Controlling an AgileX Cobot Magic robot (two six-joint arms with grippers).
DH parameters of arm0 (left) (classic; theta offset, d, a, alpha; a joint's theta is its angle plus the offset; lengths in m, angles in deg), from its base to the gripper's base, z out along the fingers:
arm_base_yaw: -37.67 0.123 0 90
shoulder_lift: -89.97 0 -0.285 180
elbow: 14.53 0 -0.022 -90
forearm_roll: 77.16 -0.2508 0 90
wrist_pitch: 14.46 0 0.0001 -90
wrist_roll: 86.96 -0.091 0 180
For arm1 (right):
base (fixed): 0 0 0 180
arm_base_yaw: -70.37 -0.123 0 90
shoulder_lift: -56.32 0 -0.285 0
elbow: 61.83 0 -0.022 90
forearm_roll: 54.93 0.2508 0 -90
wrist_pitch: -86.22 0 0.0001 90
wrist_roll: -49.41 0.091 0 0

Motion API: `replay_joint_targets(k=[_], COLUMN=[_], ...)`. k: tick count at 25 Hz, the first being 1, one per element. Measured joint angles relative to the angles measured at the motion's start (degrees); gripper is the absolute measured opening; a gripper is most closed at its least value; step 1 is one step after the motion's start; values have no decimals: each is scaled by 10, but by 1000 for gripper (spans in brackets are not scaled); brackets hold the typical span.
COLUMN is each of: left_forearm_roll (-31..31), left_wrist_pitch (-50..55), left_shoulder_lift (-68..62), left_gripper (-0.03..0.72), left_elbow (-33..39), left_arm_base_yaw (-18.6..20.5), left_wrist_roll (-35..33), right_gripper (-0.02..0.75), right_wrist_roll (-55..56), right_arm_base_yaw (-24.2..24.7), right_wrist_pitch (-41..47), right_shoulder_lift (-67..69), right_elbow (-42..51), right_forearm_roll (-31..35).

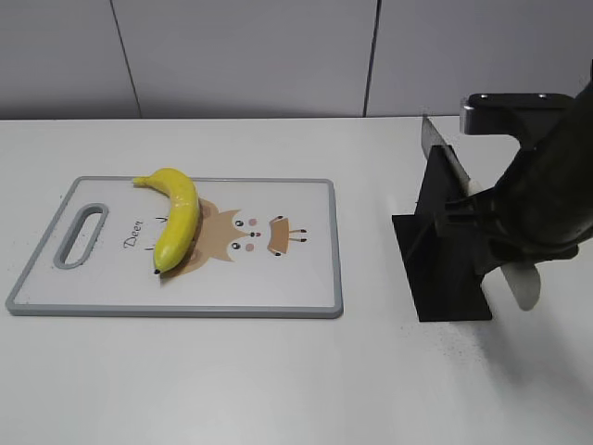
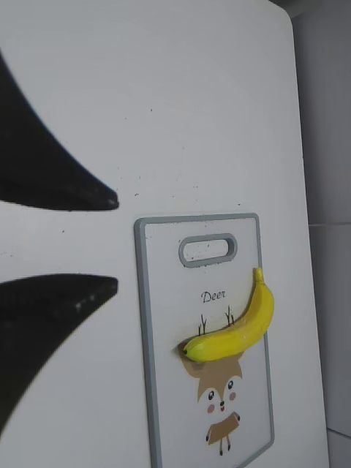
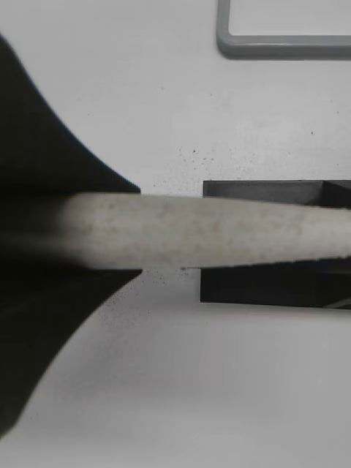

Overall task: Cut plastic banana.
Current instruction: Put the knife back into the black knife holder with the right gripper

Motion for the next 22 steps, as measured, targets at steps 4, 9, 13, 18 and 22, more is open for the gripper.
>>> replay_joint_targets(k=[4,9,13,18,22], left_forearm_roll=[0,0,0,0,0], left_wrist_pitch=[0,0,0,0,0], left_shoulder_lift=[0,0,0,0,0], left_gripper=[286,254,244,243,243], left_elbow=[0,0,0,0,0], left_arm_base_yaw=[0,0,0,0,0], left_wrist_roll=[0,0,0,0,0], right_gripper=[181,202,404,613,632], right_wrist_roll=[3,9,10,10,9], right_arm_base_yaw=[0,0,0,0,0], right_wrist_pitch=[0,0,-2,-2,3], right_shoulder_lift=[8,9,9,9,-4], right_elbow=[0,0,0,0,-4], right_forearm_roll=[3,5,5,15,19])
